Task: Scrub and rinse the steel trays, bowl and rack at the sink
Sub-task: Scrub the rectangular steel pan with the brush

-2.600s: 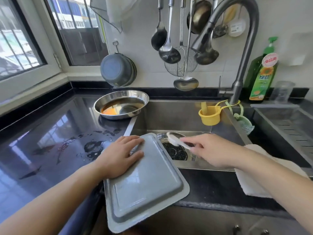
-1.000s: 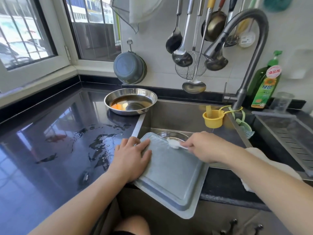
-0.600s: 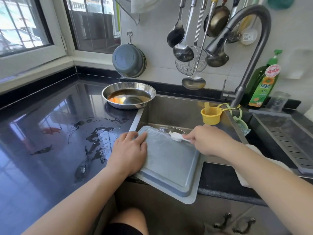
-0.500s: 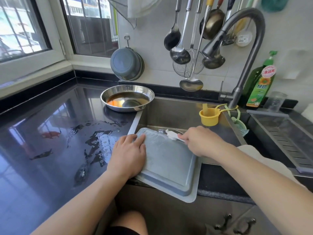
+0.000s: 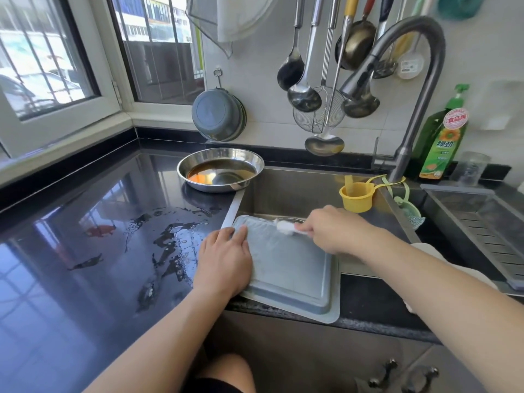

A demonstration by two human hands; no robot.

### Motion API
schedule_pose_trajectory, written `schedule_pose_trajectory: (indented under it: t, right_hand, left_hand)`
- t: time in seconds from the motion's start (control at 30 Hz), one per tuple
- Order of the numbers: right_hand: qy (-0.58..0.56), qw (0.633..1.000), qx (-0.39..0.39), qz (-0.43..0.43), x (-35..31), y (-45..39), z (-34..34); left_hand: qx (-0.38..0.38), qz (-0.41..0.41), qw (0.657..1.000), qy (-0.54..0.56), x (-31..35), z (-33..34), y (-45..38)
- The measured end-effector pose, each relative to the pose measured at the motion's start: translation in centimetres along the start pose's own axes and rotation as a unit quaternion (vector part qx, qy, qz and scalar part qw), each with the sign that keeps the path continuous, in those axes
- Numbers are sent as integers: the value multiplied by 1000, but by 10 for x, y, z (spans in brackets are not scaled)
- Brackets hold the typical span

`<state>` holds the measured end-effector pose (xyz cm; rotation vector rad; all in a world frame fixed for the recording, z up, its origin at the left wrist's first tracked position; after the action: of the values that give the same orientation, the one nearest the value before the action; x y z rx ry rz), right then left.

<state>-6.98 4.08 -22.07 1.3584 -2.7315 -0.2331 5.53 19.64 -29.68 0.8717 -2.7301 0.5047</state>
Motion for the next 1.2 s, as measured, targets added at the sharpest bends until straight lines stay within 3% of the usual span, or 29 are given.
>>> schedule_pose_trajectory:
  t: [0.07, 0.2, 0.3, 0.37, 0.5, 0.63, 0.77, 0.93, 1.0, 1.1, 1.2]
  right_hand:
    - [5, 1000, 2, -8, -1, 2, 1]
    - [17, 993, -56, -104, -36, 44, 23]
    - [20, 1000, -13, -19, 3, 22, 10]
    - [16, 1000, -11, -14, 9, 27, 8]
    - [-10, 993, -69, -96, -25, 66, 28]
    - [21, 1000, 1, -23, 1, 36, 6]
    - [-16, 995, -64, -78, -28, 63, 23]
    - [35, 999, 23, 6, -2, 44, 14]
    - [12, 1000, 8, -22, -12, 52, 23]
    - [-14, 998, 1, -64, -29, 66, 32]
    - [18, 999, 28, 1, -9, 49, 22]
  left_hand:
    - [-11, 5, 1000, 11, 0, -1, 0]
    - [-64, 48, 997, 22, 7, -6, -2]
    - [-119, 91, 989, 12, 2, 1, -2]
    - [-134, 97, 986, 1, -3, 5, 0]
    - [-109, 61, 992, -1, -3, 4, 5]
    - [-101, 18, 995, 7, -3, 4, 8]
    - [-78, -25, 997, 13, -2, 3, 10]
    - [-53, -103, 993, 13, -3, 6, 12]
    - [-50, -134, 990, 18, -1, 5, 15]
    - [-61, -137, 989, 5, -2, 4, 17]
    - [-83, -115, 989, -44, -6, -2, 21]
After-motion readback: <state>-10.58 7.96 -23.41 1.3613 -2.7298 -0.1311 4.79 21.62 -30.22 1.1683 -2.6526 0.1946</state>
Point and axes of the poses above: each hand's wrist, its own y-axis away from the middle knuckle, its own z-axis out of the palm, x = y × z, the point moved 9 cm from there along -y, towards the middle knuckle, and after that the axes turned 11 degrees about z, right-handed, at the moved point
